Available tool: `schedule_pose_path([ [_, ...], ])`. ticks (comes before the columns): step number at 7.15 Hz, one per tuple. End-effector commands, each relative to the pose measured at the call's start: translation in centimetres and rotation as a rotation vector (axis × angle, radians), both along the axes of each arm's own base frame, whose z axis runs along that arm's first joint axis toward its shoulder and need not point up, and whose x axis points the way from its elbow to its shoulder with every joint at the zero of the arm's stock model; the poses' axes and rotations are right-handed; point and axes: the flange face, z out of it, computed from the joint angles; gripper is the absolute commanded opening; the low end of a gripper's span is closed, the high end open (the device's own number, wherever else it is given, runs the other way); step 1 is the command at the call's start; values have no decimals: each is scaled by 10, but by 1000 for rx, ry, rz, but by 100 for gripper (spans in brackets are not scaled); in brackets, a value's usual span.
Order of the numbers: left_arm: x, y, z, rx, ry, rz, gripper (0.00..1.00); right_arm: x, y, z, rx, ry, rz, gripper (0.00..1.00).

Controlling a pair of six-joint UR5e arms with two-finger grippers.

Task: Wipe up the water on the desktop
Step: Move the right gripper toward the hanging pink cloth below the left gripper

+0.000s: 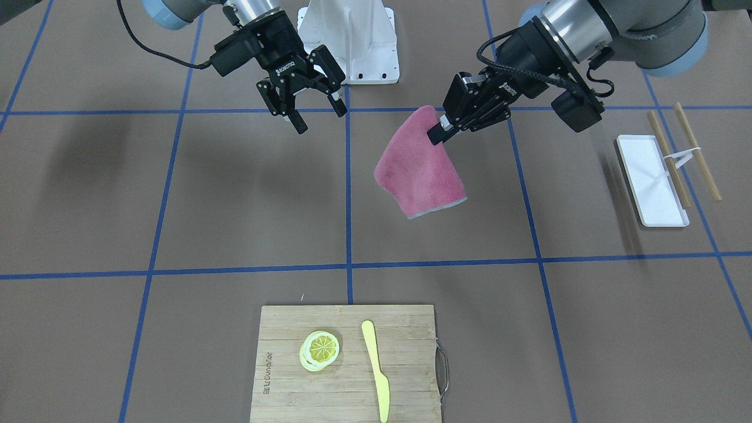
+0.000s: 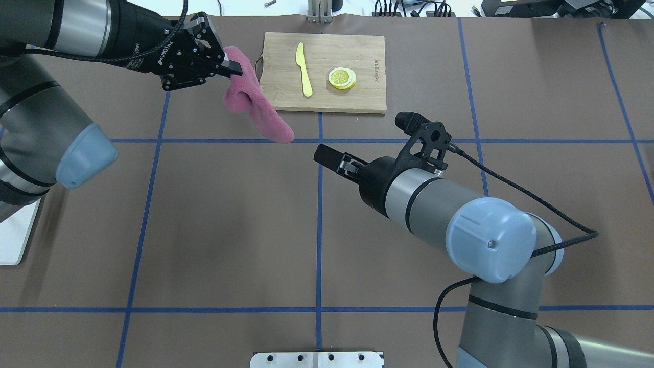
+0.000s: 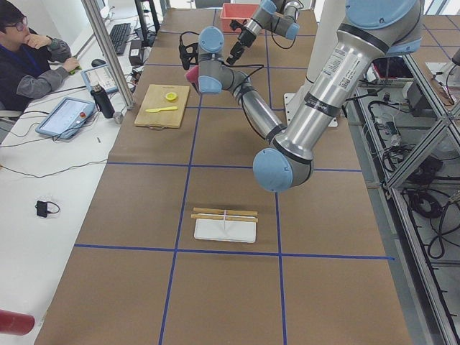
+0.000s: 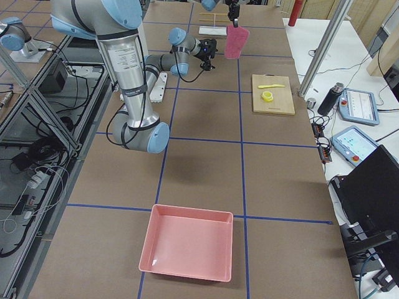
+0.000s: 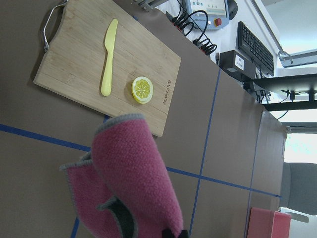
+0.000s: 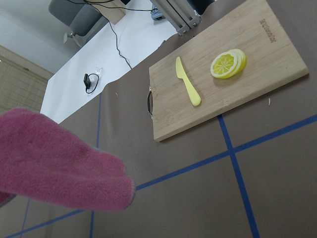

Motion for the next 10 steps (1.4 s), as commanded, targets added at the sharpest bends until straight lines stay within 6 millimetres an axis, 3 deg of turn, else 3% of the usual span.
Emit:
schedule_pose_path([
  [1,11,8,-4,6,7,-16,0,-18,18,6,255,288,26,98],
  [4,20,14,-5,7,8,3,0,-21,11,15,421,567,13,98],
  [6,26,17,-8,6,11,13,0,-34,4,-4,429,622,36,97],
  [8,31,20,-15,13,18,24,0,-46,-1,-4,420,634,56,97],
  [10,42,28,-23,-11,34,49,0,-66,-9,-19,416,625,81,94],
])
